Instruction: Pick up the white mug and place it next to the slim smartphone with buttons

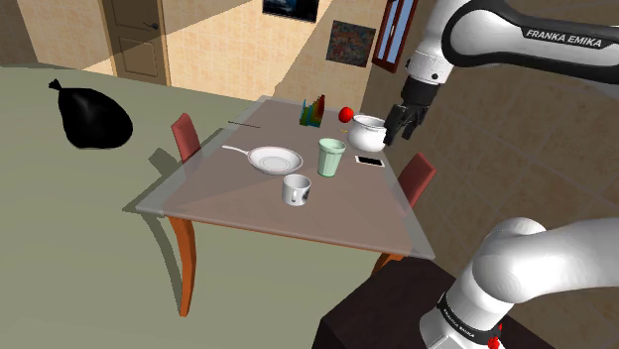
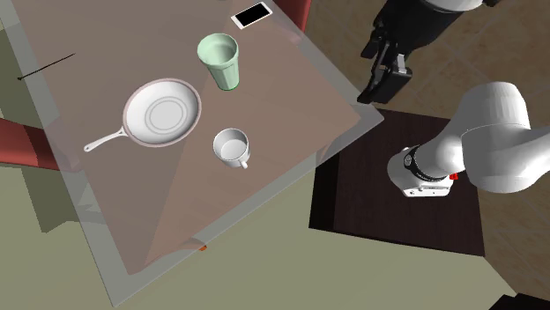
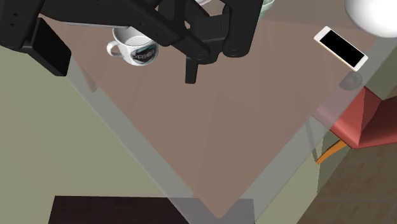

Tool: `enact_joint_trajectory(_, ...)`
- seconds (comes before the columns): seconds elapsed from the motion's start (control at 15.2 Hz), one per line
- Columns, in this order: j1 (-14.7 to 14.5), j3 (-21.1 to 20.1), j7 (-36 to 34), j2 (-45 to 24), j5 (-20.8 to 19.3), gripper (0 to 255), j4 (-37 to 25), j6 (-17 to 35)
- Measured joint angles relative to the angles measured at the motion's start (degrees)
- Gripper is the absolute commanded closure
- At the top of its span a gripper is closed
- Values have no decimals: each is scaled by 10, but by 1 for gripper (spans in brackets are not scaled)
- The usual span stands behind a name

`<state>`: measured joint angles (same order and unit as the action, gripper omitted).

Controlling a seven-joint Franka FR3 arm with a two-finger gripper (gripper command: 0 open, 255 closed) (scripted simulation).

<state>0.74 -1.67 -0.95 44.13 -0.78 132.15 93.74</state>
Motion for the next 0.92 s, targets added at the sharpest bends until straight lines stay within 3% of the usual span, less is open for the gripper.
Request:
enact_joint_trajectory(0.33,1,-1,-5,-42,4,0,14,55)
enact_joint_trajectory(0.92,2,-3,-19,-198,16,0,12,209)
